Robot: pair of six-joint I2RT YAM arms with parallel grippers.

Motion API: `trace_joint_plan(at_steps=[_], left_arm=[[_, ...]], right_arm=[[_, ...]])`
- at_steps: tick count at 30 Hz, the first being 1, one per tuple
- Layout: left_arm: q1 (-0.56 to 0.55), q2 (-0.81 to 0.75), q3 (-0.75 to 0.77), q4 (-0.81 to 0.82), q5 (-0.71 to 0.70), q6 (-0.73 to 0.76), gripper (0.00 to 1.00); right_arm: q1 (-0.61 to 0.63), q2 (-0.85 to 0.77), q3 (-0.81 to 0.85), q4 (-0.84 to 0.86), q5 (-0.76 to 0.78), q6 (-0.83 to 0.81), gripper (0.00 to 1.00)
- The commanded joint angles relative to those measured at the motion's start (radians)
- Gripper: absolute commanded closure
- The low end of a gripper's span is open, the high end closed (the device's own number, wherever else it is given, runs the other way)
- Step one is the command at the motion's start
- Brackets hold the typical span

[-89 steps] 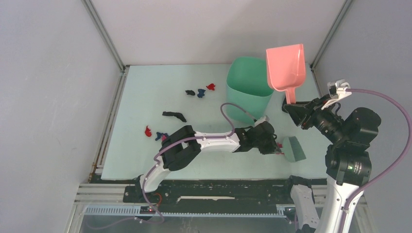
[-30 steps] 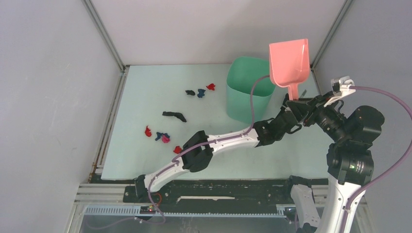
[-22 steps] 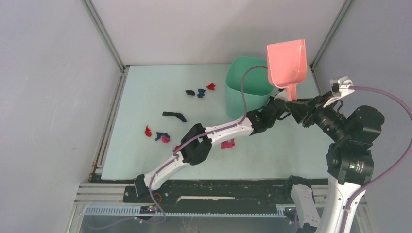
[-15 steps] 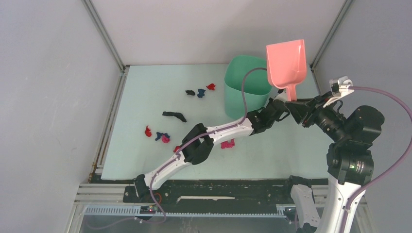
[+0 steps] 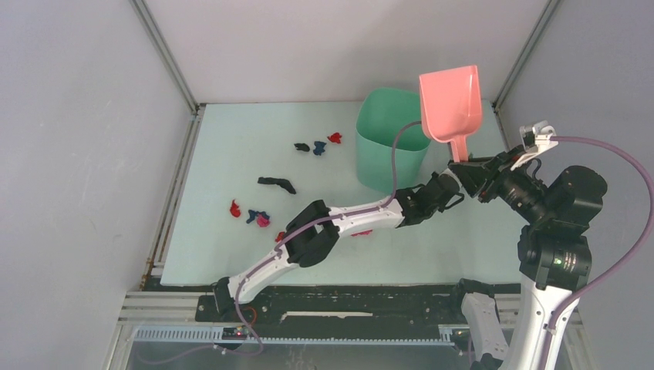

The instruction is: Sweep away the paper scraps from the table

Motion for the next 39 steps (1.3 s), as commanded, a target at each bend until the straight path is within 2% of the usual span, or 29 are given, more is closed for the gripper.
trace_joint_plan(at_steps=[1,6,11,15,21,24,28,32,37,39], left_arm=[[-0.066,-0.219,-0.066,-0.097,-0.003,-0.018,1.00],[-0.101,-0.374,-0.215,-0.108,-0.058,-0.029,1.00],[-0.119,-0.459,-0.261,-0.111,-0.064,-0.023,1.00],[-0.123,-0.483,-0.314,0.019,-0.030,-0.016,1.00],[-0.125,-0.314,-0.124,0.126,-0.077,-0.112,1.00],[-0.125,-0.177,0.007,0.131,-0.115,-0.153,1.00],[-0.117,-0.035,0.250,0.015,-0.160,-0.164,1.00],[-0.082,-0.069,0.178,0.021,-0.126,-0.243,1.00],[-0.005,-0.054,0.154,-0.085,0.097,-0.462,1.00],[0.011,-0.046,0.141,-0.090,0.135,-0.497,1.00]], right_arm=[[0.007,-0.007,0.003,0.028,-0.016,0.005,1.00],[0.010,-0.008,0.021,0.014,-0.017,0.000,1.00],[0.008,-0.002,0.066,0.012,-0.024,0.013,1.00],[-0.002,0.004,0.104,0.006,-0.010,0.009,1.00],[-0.025,0.006,0.108,0.030,0.019,0.038,1.00],[-0.030,0.005,0.109,0.029,0.011,0.042,1.00],[-0.036,0.000,0.105,0.012,0.004,0.040,1.00],[-0.041,-0.004,0.105,0.012,-0.007,0.039,1.00],[-0.048,-0.009,0.097,0.014,-0.010,0.049,1.00],[-0.049,-0.010,0.088,0.015,-0.012,0.051,1.00]])
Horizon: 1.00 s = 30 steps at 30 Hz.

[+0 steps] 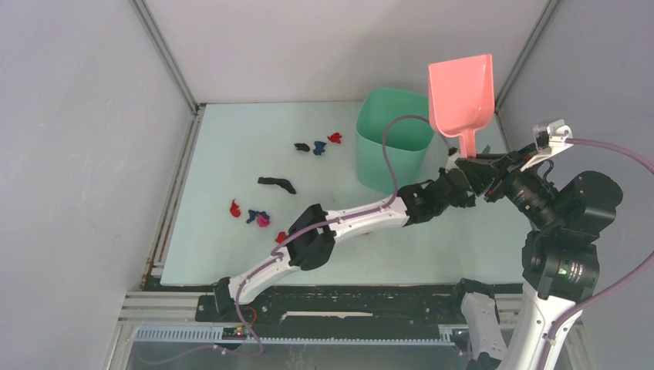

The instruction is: Sweep away the paper scraps from the table

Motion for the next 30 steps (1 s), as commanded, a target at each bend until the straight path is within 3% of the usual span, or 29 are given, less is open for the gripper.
trace_joint_plan(at_steps=[1,10,19,26,30], left_arm=[[0.065,-0.027,-0.012,-0.021,0.129,-0.167,1.00],[0.065,0.020,0.034,-0.057,0.127,-0.146,1.00],[0.065,-0.006,-0.023,-0.092,0.130,-0.135,1.00],[0.053,-0.185,-0.261,-0.110,0.075,-0.088,1.00],[0.040,-0.413,-0.506,-0.156,0.095,-0.093,1.00]], right_arm=[[-0.009,-0.009,-0.002,0.026,-0.014,0.030,1.00],[-0.021,-0.006,-0.008,0.039,-0.029,0.039,1.00],[-0.027,-0.004,-0.008,0.035,-0.039,0.040,1.00],[-0.023,-0.004,-0.008,0.046,-0.048,0.039,1.00],[-0.011,-0.002,0.008,0.024,-0.023,-0.015,1.00]])
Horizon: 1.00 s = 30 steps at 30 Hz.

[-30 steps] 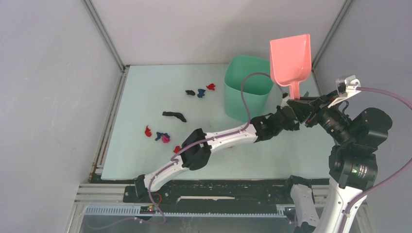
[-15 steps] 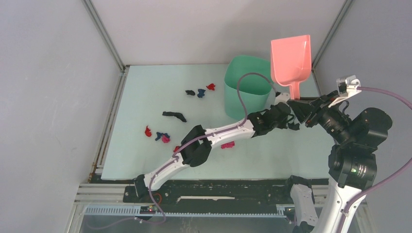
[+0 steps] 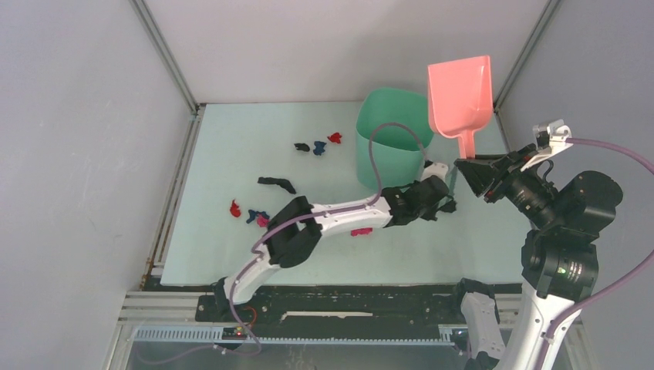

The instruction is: Sweep away the paper scraps from the table

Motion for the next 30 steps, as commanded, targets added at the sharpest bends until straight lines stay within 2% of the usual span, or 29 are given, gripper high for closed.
trace_joint_plan(at_steps=[1,5,8,11,13,16,19,26,28,30], left_arm=[[-0.020,-0.329,-0.268,-0.073,-0.032,0.013,1.00],[-0.073,-0.601,-0.633,-0.092,-0.053,-0.031,1.00],[-0.108,-0.763,-0.875,-0.161,-0.043,-0.125,1.00],[-0.145,-0.910,-1.022,-0.204,-0.021,-0.198,1.00],[-0.174,-1.002,-1.053,-0.224,-0.031,-0.199,1.00],[-0.189,-1.104,-1.004,-0.305,-0.061,-0.190,1.00],[-0.187,-1.147,-0.862,-0.518,-0.132,-0.140,1.00],[-0.152,-1.036,-0.450,-1.084,-0.206,0.062,1.00],[-0.126,-1.011,-0.404,-1.150,-0.182,0.122,1.00],[-0.063,-1.008,-0.406,-1.145,-0.131,0.150,1.00]], right_arm=[[0.011,0.000,0.012,0.020,0.025,-0.045,1.00],[0.019,0.000,0.006,0.026,0.037,-0.060,1.00],[0.024,-0.007,-0.012,0.039,0.037,-0.063,1.00],[0.026,-0.018,-0.033,0.036,0.041,-0.085,1.00],[0.026,-0.020,-0.041,0.017,0.044,-0.116,1.00],[0.024,-0.021,-0.041,-0.044,0.050,-0.185,1.00],[0.024,-0.024,-0.034,-0.161,0.060,-0.334,1.00],[0.024,-0.006,-0.003,-0.599,0.164,-0.901,1.00],[0.024,0.005,-0.007,-0.724,0.211,-1.089,1.00],[0.024,0.018,-0.009,-0.857,0.254,-1.254,1.00]])
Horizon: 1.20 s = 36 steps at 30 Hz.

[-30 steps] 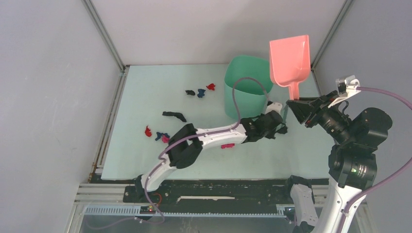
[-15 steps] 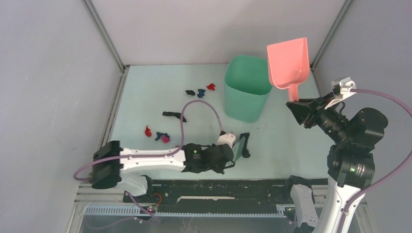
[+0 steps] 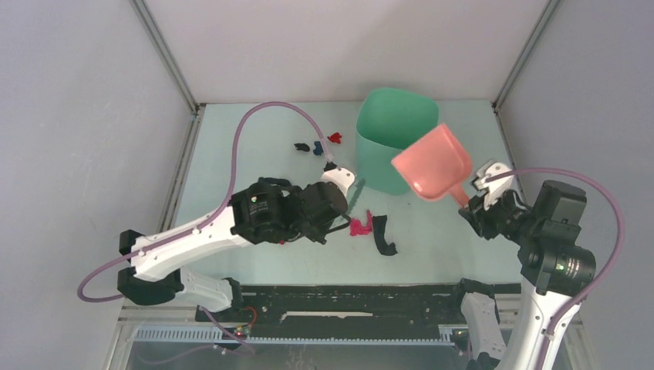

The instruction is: Sweep away the paper scraps from the table

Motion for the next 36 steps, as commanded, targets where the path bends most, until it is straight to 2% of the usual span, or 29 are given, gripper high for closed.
trace_joint_plan(at_steps=[1,7,13,18,23,26,34,36], left_arm=[[0.108,0.047,0.030,-0.214,0.022,0.118,1.00],[0.232,0.138,-0.006,-0.196,0.145,0.116,1.00],[0.288,0.331,0.095,-0.202,0.231,0.133,1.00],[0.329,0.457,0.240,-0.212,0.274,0.171,1.00],[0.346,0.543,0.325,-0.217,0.292,0.211,1.00],[0.346,0.575,0.315,-0.217,0.307,0.221,1.00],[0.343,0.590,0.260,-0.181,0.431,0.231,1.00],[0.341,0.592,0.268,-0.160,0.512,0.235,1.00]], right_arm=[[0.006,0.026,0.013,-0.357,0.133,-0.479,1.00],[0.069,-0.076,-0.178,-0.363,0.377,-0.763,1.00],[0.128,0.049,-0.326,-0.364,0.478,-0.810,1.00],[0.225,0.198,-0.388,-0.328,0.563,-0.704,1.00],[0.363,0.248,-0.452,-0.234,0.646,-0.586,1.00],[0.424,0.290,-0.477,-0.192,0.677,-0.512,1.00],[0.470,0.407,-0.477,-0.076,0.597,-0.351,1.00],[0.491,0.418,-0.478,-0.060,0.576,-0.327,1.00]])
